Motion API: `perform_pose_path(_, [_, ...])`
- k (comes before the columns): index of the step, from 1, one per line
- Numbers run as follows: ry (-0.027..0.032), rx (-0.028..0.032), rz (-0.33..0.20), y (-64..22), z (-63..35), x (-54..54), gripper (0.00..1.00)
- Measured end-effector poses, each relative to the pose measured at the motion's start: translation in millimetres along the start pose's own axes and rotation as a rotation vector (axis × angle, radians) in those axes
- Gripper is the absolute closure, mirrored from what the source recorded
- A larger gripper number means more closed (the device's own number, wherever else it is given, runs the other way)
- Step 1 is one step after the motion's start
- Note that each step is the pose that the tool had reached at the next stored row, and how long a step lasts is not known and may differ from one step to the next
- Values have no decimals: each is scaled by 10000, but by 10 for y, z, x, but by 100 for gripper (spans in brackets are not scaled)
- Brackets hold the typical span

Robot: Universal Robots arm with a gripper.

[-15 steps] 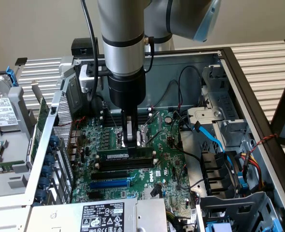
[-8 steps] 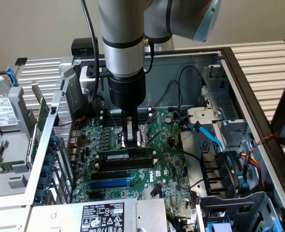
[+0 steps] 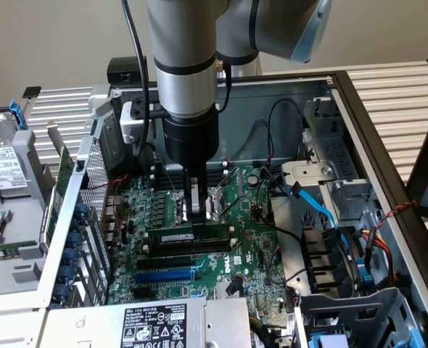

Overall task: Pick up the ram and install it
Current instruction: 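Insert the ram into the slot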

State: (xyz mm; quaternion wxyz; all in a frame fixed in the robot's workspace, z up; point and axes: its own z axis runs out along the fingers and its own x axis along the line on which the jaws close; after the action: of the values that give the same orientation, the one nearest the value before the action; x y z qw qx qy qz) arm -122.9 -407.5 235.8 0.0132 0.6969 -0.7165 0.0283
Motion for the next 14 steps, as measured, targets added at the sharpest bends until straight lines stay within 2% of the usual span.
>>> perform_pose_path(14, [38, 1, 6, 1, 11, -14, 87])
